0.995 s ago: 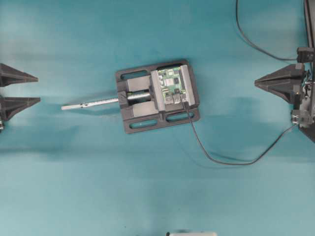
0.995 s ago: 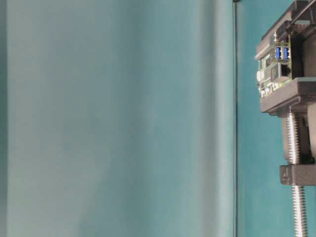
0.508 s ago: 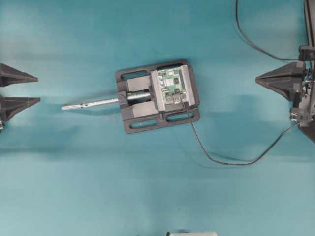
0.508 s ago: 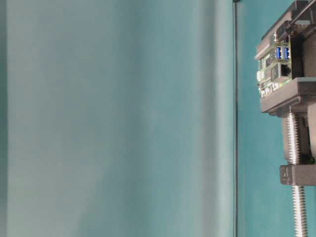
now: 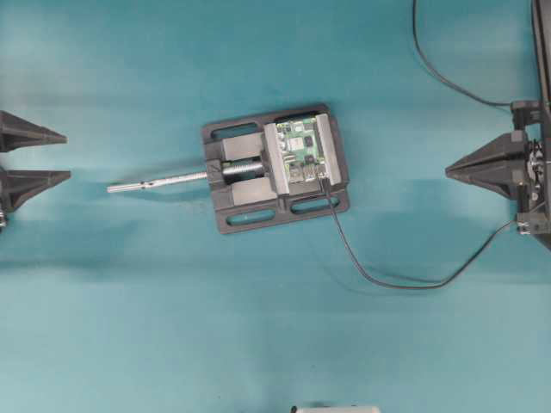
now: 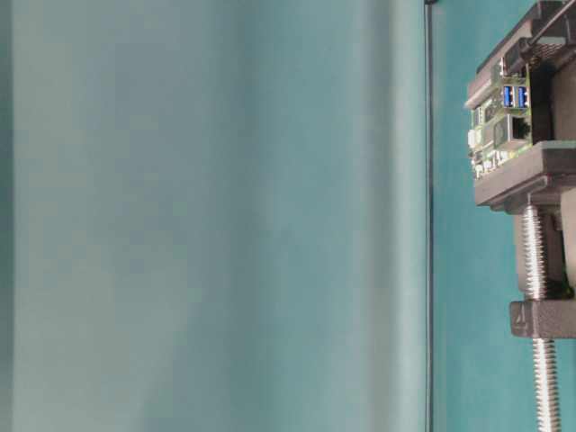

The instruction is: Insert the USB into the fixed PCB.

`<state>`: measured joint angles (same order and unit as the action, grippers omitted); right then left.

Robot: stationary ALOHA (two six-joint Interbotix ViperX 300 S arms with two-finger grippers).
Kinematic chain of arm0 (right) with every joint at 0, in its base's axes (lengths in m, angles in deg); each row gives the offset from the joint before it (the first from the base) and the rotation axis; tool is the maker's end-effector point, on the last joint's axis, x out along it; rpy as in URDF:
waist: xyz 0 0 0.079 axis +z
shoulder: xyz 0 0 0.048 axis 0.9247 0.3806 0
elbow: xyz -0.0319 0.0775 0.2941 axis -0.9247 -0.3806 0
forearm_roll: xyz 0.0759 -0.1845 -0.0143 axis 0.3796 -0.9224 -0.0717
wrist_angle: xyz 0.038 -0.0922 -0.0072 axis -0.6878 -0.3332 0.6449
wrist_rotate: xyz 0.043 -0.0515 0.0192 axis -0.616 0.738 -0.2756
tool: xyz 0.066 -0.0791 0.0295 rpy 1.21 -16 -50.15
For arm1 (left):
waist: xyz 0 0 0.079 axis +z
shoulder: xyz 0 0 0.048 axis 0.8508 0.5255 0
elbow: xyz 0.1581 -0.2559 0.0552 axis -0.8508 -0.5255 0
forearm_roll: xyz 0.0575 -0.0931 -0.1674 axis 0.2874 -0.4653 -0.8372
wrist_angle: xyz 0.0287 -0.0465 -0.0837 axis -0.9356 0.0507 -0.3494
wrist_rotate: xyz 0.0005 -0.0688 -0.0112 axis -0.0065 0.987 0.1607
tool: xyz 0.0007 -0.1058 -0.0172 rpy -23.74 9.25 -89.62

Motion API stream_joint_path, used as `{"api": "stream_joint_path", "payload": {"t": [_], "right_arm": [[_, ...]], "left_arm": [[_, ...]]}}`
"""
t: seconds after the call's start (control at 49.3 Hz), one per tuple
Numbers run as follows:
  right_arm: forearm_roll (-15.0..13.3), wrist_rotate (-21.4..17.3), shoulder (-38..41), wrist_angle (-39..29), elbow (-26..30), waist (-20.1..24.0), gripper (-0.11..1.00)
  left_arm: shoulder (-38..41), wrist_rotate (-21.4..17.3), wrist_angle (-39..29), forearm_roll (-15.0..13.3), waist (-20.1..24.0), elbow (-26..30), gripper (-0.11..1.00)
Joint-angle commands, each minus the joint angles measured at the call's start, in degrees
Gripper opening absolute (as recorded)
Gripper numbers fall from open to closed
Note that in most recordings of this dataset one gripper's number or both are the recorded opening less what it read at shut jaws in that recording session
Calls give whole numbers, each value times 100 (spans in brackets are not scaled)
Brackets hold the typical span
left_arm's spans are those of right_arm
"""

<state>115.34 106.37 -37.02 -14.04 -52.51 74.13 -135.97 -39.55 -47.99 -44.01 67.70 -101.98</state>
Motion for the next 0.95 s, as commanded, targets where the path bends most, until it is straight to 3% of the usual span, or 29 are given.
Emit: {"api": "stream_joint_path", "payload": {"t": [0.0, 0.203, 0.365, 0.447, 0.771, 0.934], "right_arm": [[-26, 9, 35, -53, 132, -9, 7], [-211, 44, 26, -70, 53, -9, 7], [-1072, -44, 26, -70, -97, -9, 7], [-1354, -97, 26, -70, -141, -9, 7], [-1494, -861, 26, -70, -378, -9, 7], [-1635, -958, 35, -88, -378, -9, 7]], "left_arm": [[70, 53, 53, 18, 18, 62, 78], [70, 53, 44, 18, 18, 62, 78], [70, 53, 44, 18, 18, 70, 78], [70, 53, 53, 18, 18, 70, 78], [70, 53, 44, 18, 9, 62, 78], [70, 53, 44, 18, 18, 62, 78]]}}
